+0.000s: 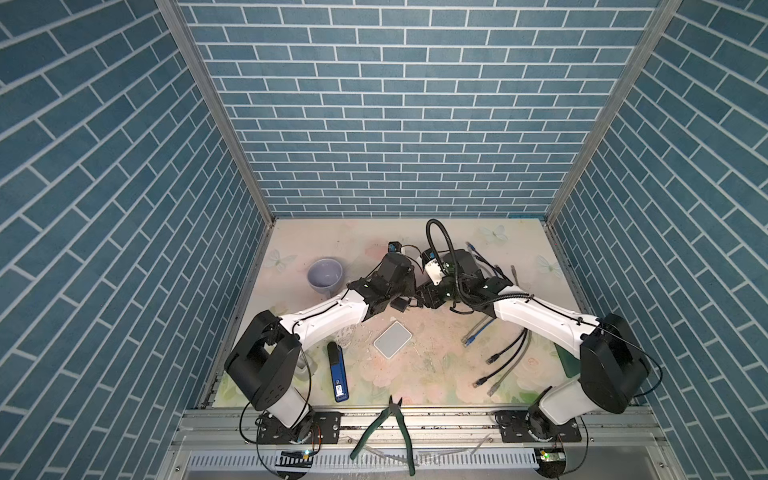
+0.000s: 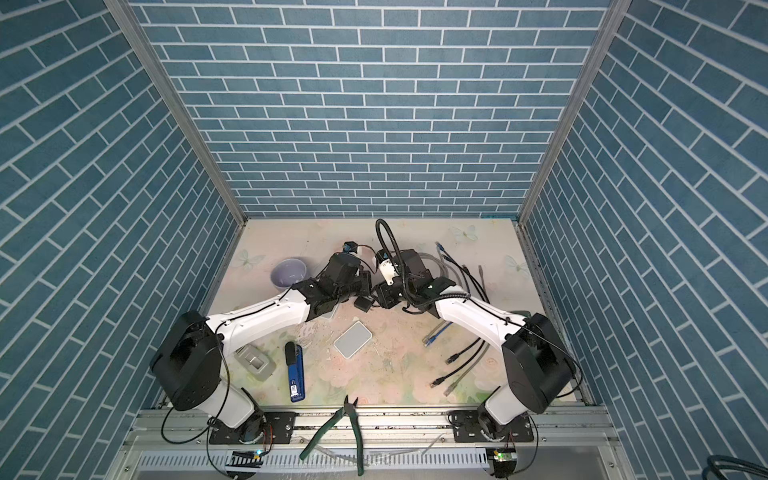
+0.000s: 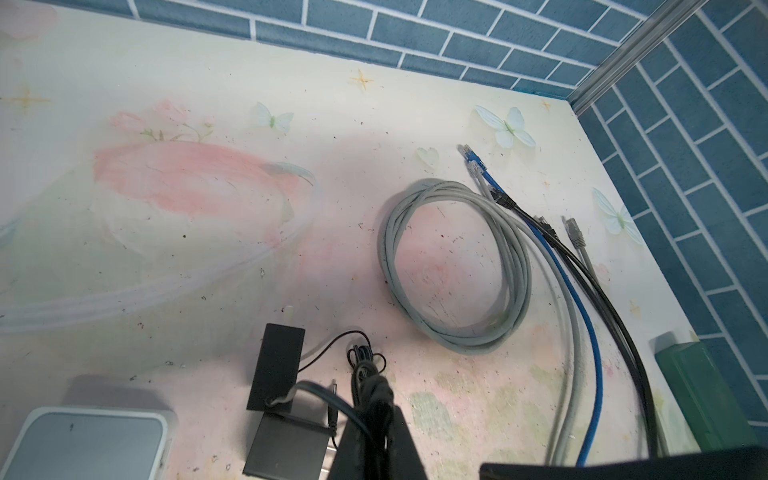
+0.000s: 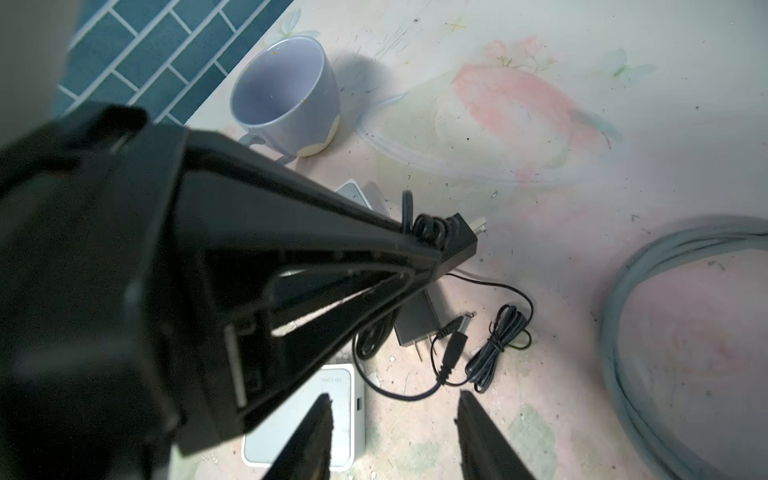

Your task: Insert the plug into the switch port

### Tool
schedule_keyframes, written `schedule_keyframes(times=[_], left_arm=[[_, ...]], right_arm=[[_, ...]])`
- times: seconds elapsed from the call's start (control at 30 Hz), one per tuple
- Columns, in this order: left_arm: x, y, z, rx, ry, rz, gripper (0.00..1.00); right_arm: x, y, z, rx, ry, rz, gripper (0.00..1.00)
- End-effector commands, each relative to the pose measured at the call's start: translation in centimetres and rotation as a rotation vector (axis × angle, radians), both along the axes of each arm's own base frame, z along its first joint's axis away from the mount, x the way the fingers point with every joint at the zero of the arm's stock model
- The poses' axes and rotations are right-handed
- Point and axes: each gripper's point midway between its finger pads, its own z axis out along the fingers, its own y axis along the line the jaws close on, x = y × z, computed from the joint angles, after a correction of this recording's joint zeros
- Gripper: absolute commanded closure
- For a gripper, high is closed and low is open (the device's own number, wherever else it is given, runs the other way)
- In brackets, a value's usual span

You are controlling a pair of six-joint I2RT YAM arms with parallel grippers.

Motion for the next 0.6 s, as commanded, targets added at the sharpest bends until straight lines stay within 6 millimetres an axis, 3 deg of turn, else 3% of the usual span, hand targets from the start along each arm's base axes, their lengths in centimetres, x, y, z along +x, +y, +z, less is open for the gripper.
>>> schedule_keyframes(times=[0.0, 0.57], left_arm=[[0.1, -0.4, 1.7, -0.044, 0.005, -0.012, 1.00], [-0.2, -0.5, 2.6, -0.053, 0.036, -0.027, 1.00]], right_arm=[[-0.8, 0.1, -0.6, 0.005, -0.092, 0.072, 0.51], [-2.6, 0.3, -0.4, -0.024, -0.461, 0.219, 0.51]])
